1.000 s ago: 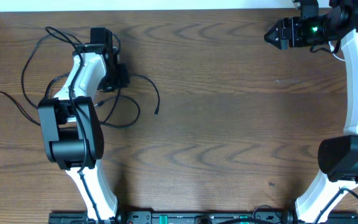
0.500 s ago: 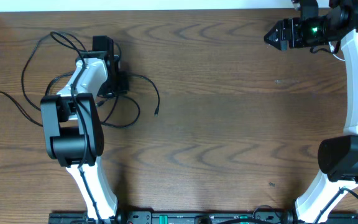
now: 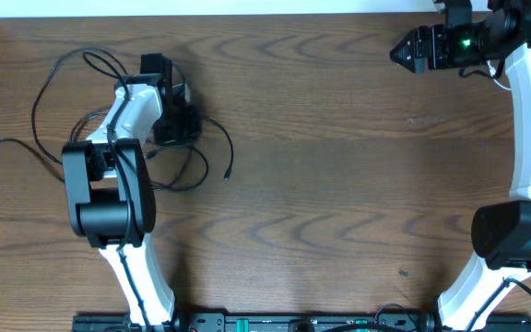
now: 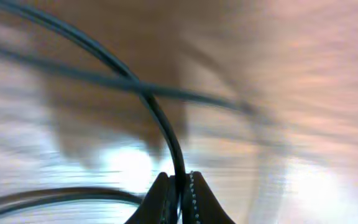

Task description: Untangle cables

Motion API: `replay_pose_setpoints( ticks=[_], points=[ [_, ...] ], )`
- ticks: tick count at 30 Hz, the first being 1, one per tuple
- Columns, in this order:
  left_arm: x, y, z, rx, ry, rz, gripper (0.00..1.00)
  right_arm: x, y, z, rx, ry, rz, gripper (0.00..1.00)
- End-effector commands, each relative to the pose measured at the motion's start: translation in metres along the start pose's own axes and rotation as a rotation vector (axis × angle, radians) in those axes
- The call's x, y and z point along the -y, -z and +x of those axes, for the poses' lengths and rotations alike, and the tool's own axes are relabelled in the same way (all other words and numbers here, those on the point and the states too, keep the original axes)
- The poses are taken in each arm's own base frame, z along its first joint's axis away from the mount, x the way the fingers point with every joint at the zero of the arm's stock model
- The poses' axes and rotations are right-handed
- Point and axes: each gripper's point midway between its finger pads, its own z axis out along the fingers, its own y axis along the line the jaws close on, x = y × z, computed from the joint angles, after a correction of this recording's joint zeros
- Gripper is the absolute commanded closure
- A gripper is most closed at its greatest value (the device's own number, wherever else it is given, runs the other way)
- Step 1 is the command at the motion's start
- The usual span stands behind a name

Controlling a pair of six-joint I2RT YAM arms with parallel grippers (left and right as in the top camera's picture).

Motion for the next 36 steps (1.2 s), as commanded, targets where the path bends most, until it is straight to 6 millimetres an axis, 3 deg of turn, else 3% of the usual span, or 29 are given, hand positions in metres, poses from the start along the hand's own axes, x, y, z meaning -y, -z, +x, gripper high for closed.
replay_pose_setpoints(
  ticks=[1,4,8,12,14,15,16,26,31,36],
  points=[
    [0.111,0.105,-0.027,0.223,-0.097,0.351,0.93,-0.012,-0.007,-0.003,0.001,0.023,-0.023,0.2],
    [0.163,0.176,-0.025,0.397,-0.186,0.448,0.93,-0.017,-0.009,-0.006,0.011,0.022,-0.029,0.2],
    [0.21,0.26,-0.006,0.591,-0.296,0.559,0.93,-0.023,-0.011,-0.013,0.034,0.011,-0.048,0.2],
    [0.242,0.345,0.013,0.785,-0.34,0.704,0.93,-0.045,-0.012,-0.021,0.066,0.043,-0.148,0.2],
    [0.25,0.384,0.02,0.873,-0.34,0.776,0.93,-0.053,-0.013,-0.023,0.075,0.059,-0.174,0.2],
    [0.255,0.416,0.028,0.942,-0.344,0.835,0.93,-0.06,-0.015,-0.025,0.08,0.076,-0.182,0.19],
    [0.257,0.43,0.032,0.972,-0.346,0.863,0.93,-0.062,-0.016,-0.025,0.081,0.082,-0.185,0.18],
    [0.278,0.522,0.063,1.13,-0.409,1.156,0.93,-0.116,-0.03,-0.031,0.104,0.199,-0.272,0.13],
    [0.266,0.571,0.057,1.346,-0.327,1.206,0.93,-0.145,-0.035,-0.026,0.088,0.233,-0.364,0.14],
    [0.265,0.599,0.069,1.402,-0.343,1.228,0.93,-0.171,-0.058,-0.025,0.081,0.282,-0.449,0.15]
  ],
)
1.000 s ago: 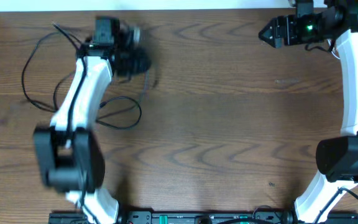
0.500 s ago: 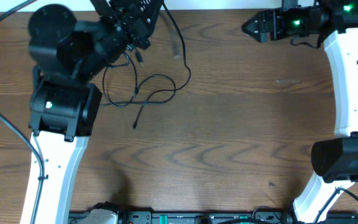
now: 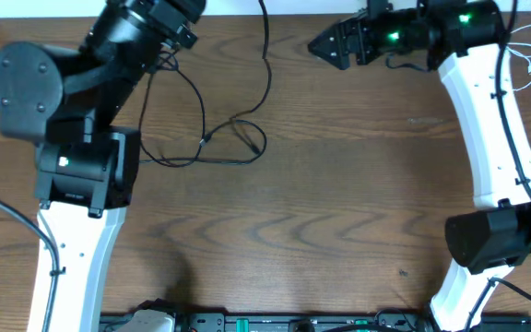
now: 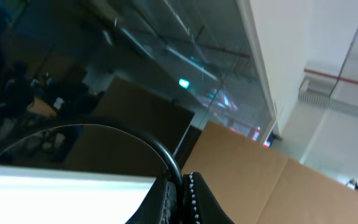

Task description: Untangle cables

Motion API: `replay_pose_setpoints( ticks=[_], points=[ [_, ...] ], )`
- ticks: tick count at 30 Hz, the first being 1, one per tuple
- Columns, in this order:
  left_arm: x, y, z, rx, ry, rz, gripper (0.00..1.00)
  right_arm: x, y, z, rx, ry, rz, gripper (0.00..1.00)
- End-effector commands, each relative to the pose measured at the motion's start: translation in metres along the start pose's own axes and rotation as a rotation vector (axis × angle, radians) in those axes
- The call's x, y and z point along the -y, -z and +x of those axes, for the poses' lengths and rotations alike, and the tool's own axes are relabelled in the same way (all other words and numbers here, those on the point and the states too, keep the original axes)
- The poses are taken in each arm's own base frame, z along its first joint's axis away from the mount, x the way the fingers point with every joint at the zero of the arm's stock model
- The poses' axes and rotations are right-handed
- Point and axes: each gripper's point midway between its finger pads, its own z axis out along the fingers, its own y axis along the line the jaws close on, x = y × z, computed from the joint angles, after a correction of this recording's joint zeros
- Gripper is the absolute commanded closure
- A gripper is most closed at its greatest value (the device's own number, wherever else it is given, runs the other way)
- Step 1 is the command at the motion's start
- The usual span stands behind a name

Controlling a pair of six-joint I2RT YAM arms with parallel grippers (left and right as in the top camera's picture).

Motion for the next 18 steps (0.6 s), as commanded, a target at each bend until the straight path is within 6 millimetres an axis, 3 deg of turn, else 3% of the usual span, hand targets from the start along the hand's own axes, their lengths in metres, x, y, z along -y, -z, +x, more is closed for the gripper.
replay_pose_setpoints(
  ticks=[1,6,10,13,18],
  points=[
    [0.032,0.006,-0.034,0.09,-0.024,0.035,0.93,-0.019,-0.035,0.005,-0.024,0.011,-0.14,0.15],
    [0.036,0.009,-0.036,0.059,-0.03,-0.006,0.93,-0.033,-0.065,0.006,-0.009,0.032,-0.344,0.12],
    [0.038,0.011,-0.041,0.062,-0.048,-0.021,0.93,-0.028,-0.082,0.014,-0.024,0.013,-0.398,0.12],
    [0.035,0.011,-0.038,0.048,-0.039,-0.035,0.93,-0.013,-0.079,0.013,-0.02,0.008,-0.332,0.15],
    [0.002,0.009,-0.013,-0.04,0.006,-0.138,0.93,0.001,-0.043,-0.004,0.043,0.033,-0.264,0.11]
  ],
)
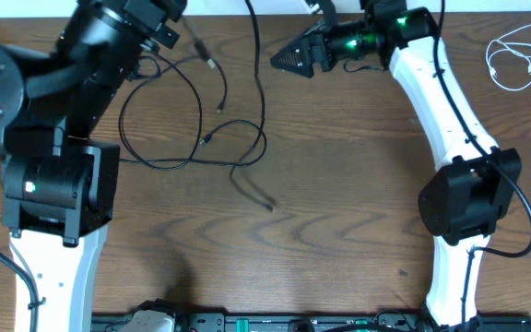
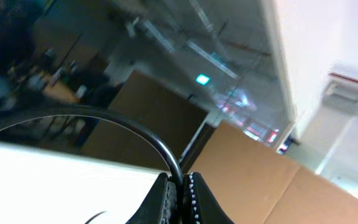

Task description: Untangle cables

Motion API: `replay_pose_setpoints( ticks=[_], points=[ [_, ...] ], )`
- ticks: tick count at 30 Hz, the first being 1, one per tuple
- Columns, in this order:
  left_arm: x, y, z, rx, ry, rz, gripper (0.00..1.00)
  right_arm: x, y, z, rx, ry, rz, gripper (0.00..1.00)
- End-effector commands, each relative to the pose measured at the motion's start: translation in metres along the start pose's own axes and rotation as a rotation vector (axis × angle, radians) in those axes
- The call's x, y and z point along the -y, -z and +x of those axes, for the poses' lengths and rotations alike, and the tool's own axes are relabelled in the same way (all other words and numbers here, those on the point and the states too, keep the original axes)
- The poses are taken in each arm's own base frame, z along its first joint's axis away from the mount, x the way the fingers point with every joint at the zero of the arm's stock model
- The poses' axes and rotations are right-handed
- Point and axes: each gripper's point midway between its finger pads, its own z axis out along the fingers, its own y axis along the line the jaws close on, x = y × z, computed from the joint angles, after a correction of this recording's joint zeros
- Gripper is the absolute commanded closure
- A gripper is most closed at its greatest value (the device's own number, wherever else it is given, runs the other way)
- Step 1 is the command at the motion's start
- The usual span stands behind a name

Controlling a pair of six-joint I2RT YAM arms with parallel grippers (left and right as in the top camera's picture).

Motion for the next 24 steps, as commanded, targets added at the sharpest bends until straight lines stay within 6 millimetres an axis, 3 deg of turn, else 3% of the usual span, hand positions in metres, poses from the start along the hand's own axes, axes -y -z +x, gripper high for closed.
replay_pose_setpoints(
  ticks=[1,6,14,21,24],
  points=[
    [-0.009,-0.003,0.002,-0.011,-0.02,-0.03,0.93,-0.013,0.044,-0.022,0.074,0.068,0.024,0.11],
    [-0.017,-0.012,0.002,-0.003,-0.015,-0.026,0.93,-0.063,0.07,-0.027,0.116,0.233,-0.141,0.06],
    [-0.017,-0.012,-0.002,0.018,-0.021,-0.029,0.93,-0.135,0.08,-0.027,0.173,0.42,-0.407,0.01],
    [-0.021,-0.013,0.004,-0.004,-0.004,-0.042,0.93,-0.162,0.063,-0.025,0.162,0.484,-0.49,0.01],
    [-0.023,-0.013,0.007,-0.014,0.027,-0.049,0.93,-0.164,0.049,-0.025,0.146,0.515,-0.458,0.02]
  ],
)
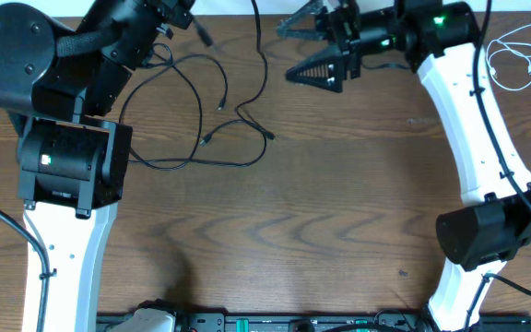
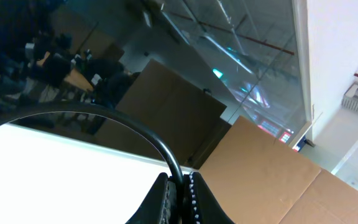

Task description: Untangle cables

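Thin black cables (image 1: pixel 208 138) hang in loose loops from my raised left gripper (image 1: pixel 181 11) at the table's far left and trail onto the wood. In the left wrist view that gripper (image 2: pixel 180 186) is shut on one black cable (image 2: pixel 135 127), which arcs away to the left. The camera there looks off into the room. One strand (image 1: pixel 260 51) drops from the top edge, its plug end near the table's middle left. My right gripper (image 1: pixel 287 53) is just right of that strand, fingers spread wide and open, with nothing between them.
A coiled white cable (image 1: pixel 516 53) lies at the far right back corner. The white wall edge runs along the table's far side. My left arm's base and elbow (image 1: pixel 67 157) stand over the left part of the table.
My right gripper, narrow and pointed before, now has its fingers spread open beside the hanging strand. The loose plug end sits further back on the table. The left gripper still holds the cable.
First my left gripper was low on the table, shut on a cable in the tangle, and the right arm was at the far right. Then the left held the cable high and the right gripper was nearer. Now the right stands open beside a hanging strand.
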Motion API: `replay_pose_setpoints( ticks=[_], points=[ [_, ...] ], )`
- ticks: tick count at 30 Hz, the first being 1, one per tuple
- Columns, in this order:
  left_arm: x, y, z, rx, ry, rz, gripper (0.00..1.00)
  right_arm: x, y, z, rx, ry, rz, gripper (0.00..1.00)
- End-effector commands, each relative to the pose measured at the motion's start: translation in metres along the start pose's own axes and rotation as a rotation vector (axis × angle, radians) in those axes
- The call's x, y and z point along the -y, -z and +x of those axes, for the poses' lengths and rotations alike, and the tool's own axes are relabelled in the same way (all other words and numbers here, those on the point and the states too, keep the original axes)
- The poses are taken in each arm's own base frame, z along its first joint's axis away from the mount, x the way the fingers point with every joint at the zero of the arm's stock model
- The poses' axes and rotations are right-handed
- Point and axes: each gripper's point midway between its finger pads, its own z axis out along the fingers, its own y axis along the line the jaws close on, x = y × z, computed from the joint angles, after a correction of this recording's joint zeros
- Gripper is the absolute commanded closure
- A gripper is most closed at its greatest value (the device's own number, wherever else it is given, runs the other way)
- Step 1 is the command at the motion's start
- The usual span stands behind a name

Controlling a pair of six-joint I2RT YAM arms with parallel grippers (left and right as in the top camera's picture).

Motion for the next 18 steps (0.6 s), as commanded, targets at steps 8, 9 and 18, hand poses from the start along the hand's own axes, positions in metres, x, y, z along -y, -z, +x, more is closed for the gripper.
replay_pose_setpoints(
  ticks=[8,9,18],
  points=[
    [0.024,-0.002,0.019,-0.07,0.029,0.062,0.93,-0.003,-0.056,-0.002,-0.074,0.072,0.05,0.23],
    [0.023,-0.003,0.021,-0.075,0.031,0.06,0.93,-0.004,-0.058,-0.003,-0.072,0.069,0.046,0.29],
    [-0.03,-0.006,0.066,-0.238,0.019,-0.11,0.92,0.054,0.008,0.002,-0.061,-0.231,0.394,0.99]
  ],
)
